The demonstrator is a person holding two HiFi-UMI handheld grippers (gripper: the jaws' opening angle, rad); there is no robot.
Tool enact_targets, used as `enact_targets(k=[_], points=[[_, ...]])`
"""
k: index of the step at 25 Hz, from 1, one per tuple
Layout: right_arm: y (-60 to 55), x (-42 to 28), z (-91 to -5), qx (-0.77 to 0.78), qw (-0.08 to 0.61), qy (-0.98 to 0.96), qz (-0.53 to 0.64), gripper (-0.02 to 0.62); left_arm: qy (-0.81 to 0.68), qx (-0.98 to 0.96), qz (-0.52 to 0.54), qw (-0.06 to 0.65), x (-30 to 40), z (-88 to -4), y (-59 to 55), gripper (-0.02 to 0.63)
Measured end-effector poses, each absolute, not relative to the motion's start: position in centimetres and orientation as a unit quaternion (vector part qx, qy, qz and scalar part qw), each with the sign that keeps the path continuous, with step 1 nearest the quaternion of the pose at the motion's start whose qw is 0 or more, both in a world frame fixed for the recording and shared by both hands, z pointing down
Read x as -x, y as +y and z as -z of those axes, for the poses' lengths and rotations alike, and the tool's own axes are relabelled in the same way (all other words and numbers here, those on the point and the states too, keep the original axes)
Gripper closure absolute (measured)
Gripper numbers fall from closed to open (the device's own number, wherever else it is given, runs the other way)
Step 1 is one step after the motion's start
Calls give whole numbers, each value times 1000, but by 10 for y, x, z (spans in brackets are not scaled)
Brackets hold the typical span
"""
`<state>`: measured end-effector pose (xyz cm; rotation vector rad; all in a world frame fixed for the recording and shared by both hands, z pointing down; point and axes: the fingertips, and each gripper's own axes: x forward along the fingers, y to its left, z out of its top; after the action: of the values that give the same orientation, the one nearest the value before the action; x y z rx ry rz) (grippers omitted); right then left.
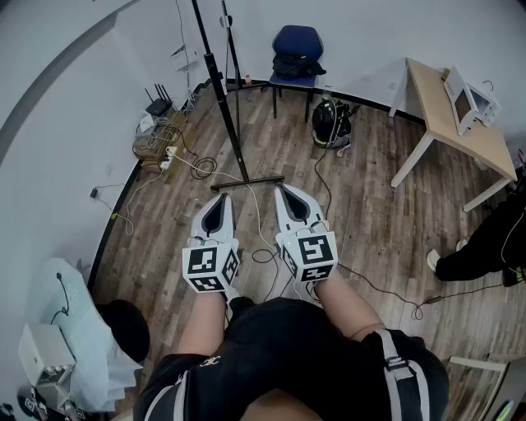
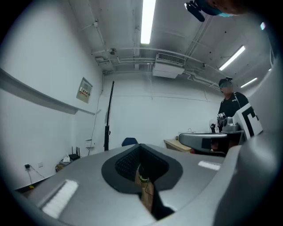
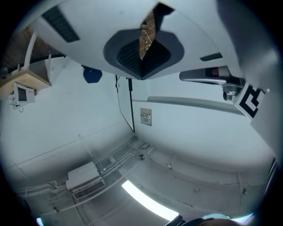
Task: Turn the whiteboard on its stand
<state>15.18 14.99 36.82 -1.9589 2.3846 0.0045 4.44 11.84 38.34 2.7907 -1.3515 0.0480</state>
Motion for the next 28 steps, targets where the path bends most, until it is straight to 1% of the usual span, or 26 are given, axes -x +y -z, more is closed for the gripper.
enact_targets(k=[14, 21, 28], points=[[144, -110, -377, 617, 24, 787, 11, 591, -440, -897, -24, 31, -12, -398, 119, 598], [123, -76, -386, 611, 15, 791, 24, 591, -454, -890, -23, 48, 27, -407, 104, 598], [76, -29, -386, 612, 3, 791, 17, 591, -452, -890, -18, 56, 72, -407, 55, 598]])
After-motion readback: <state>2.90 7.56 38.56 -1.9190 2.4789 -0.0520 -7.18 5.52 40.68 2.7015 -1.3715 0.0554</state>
